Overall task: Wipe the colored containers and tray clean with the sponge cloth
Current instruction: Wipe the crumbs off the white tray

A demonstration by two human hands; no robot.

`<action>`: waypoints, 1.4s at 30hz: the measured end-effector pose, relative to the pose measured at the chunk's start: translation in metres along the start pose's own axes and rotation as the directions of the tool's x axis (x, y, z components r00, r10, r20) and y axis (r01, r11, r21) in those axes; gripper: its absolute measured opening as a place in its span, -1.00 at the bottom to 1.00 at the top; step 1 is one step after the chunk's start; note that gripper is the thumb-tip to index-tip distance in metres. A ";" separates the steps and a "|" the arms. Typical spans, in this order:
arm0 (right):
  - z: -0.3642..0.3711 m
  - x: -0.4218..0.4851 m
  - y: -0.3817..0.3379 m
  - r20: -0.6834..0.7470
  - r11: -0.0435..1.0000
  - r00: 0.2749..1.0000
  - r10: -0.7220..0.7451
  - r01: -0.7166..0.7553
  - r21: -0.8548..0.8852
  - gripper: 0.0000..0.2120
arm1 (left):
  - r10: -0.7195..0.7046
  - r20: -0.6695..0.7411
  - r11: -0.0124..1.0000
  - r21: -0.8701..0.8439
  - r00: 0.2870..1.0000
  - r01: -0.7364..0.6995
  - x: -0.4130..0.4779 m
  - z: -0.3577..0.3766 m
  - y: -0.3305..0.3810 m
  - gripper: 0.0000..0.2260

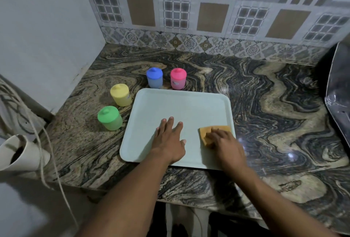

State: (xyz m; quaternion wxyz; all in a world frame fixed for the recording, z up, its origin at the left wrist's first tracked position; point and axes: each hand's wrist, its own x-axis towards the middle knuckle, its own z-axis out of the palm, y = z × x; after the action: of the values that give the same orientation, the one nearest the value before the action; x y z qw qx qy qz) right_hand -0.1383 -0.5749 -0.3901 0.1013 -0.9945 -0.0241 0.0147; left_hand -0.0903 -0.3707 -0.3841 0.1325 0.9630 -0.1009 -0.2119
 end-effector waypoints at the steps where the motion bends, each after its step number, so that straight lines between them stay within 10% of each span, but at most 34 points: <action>1: 0.003 -0.021 -0.003 -0.024 1.000 0.999 -0.023 0.023 0.009 -0.60 | -0.002 0.000 1.000 0.002 1.000 0.002 0.000 -0.001 0.000 -0.40; 14: -0.064 -0.004 0.018 0.006 0.921 0.999 0.052 -0.051 0.385 -0.71 | -0.003 0.038 1.000 0.015 0.999 0.002 -0.001 -0.005 0.003 -0.41; 17: -0.075 0.064 0.024 -0.126 0.941 0.983 0.130 -0.082 0.328 -0.59 | -0.010 0.038 1.000 0.028 0.999 0.009 -0.002 -0.004 0.003 -0.41; 22: -0.054 0.121 0.027 0.103 0.993 0.988 0.115 -0.116 0.003 -0.69 | -0.016 0.042 1.000 0.026 0.999 0.015 -0.003 -0.002 0.002 -0.41; 33: -0.025 -0.031 0.008 0.095 0.976 0.992 -0.078 0.096 -0.196 -0.74 | -0.034 0.050 0.999 0.032 0.998 0.032 -0.004 -0.004 0.005 -0.42; 42: -0.052 -0.058 0.013 0.111 0.966 0.991 0.070 -0.095 0.239 -0.67 | -0.030 0.078 0.997 0.071 0.996 0.024 -0.004 -0.007 0.006 -0.41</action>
State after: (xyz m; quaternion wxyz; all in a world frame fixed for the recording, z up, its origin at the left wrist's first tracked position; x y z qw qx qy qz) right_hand -0.1936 -0.6015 -0.3405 0.2205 -0.9726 0.0143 0.0722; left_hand -0.0913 -0.3736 -0.3745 0.0918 0.9591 -0.1004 -0.2480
